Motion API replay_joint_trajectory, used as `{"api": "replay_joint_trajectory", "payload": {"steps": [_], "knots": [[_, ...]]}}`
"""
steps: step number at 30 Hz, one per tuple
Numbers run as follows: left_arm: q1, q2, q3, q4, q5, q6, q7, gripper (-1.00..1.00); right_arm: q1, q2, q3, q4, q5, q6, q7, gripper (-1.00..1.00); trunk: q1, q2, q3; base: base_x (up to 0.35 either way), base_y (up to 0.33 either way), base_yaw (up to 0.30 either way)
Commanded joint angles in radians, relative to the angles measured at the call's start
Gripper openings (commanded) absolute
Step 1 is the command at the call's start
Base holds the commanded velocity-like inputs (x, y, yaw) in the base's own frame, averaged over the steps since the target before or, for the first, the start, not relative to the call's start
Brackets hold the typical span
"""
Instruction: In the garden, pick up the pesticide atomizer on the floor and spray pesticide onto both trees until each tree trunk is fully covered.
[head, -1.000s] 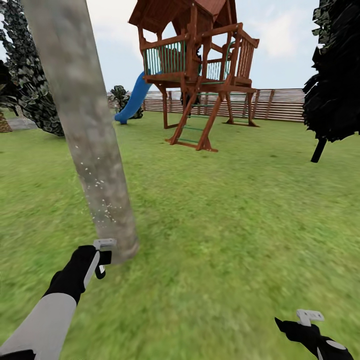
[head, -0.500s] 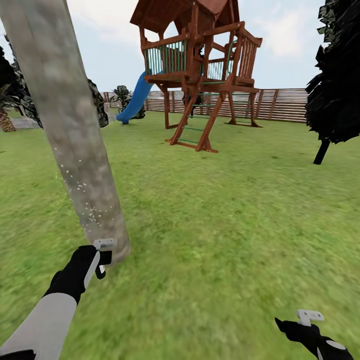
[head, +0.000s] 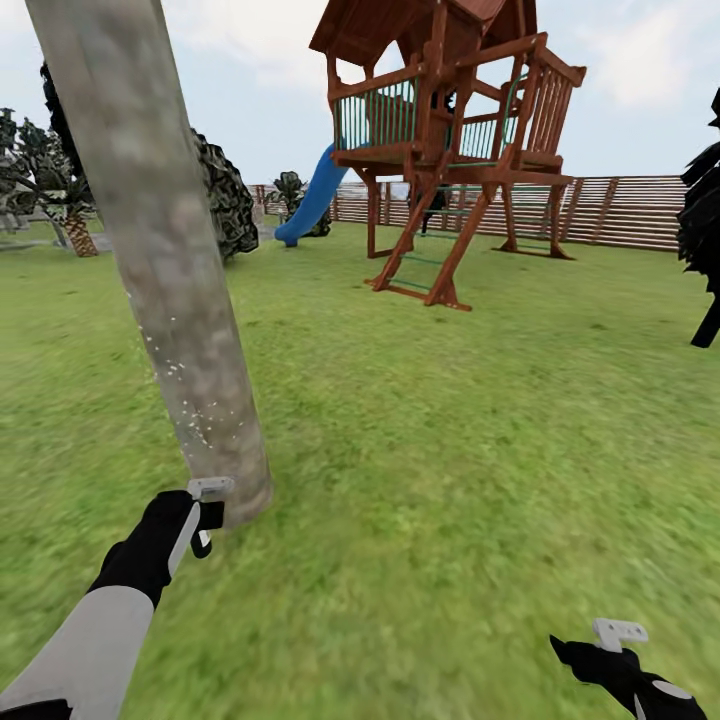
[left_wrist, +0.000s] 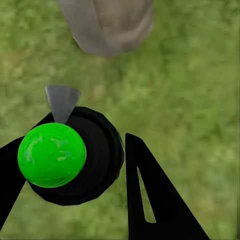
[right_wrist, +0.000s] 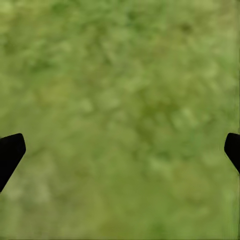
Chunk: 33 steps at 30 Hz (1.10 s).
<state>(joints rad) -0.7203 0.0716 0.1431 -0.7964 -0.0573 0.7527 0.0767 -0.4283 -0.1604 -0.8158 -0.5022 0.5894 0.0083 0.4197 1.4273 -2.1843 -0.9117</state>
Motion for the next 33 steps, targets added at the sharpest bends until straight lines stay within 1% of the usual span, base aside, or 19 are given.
{"api": "replay_joint_trajectory", "payload": {"steps": [1,11,14,33], "knots": [[-0.001,0.0,0.001,-0.001,-0.006,0.005,-0.002,-1.0,-0.001,0.001,-0.008,-0.001,0.007,0.001,0.009,1.0,0.0,0.0,-0.001,0.121,-0.268,0.033],[-0.001,-0.001,0.001,0.0,-0.006,0.005,-0.002,-1.0,-0.001,0.001,-0.008,-0.001,0.007,0.001,0.009,1.0,0.0,0.0,-0.001,0.121,-0.268,0.003],[-0.001,-0.001,0.001,0.0,-0.006,0.005,-0.002,-1.0,-0.001,0.001,-0.008,-0.001,0.007,0.001,0.009,1.0,0.0,0.0,-0.001,0.121,-0.268,0.092],[-0.001,-0.001,0.001,0.001,-0.006,0.005,-0.002,-1.0,-0.001,0.001,-0.008,-0.001,0.007,0.001,0.009,1.0,0.0,0.0,-0.001,0.121,-0.268,0.269]]}}
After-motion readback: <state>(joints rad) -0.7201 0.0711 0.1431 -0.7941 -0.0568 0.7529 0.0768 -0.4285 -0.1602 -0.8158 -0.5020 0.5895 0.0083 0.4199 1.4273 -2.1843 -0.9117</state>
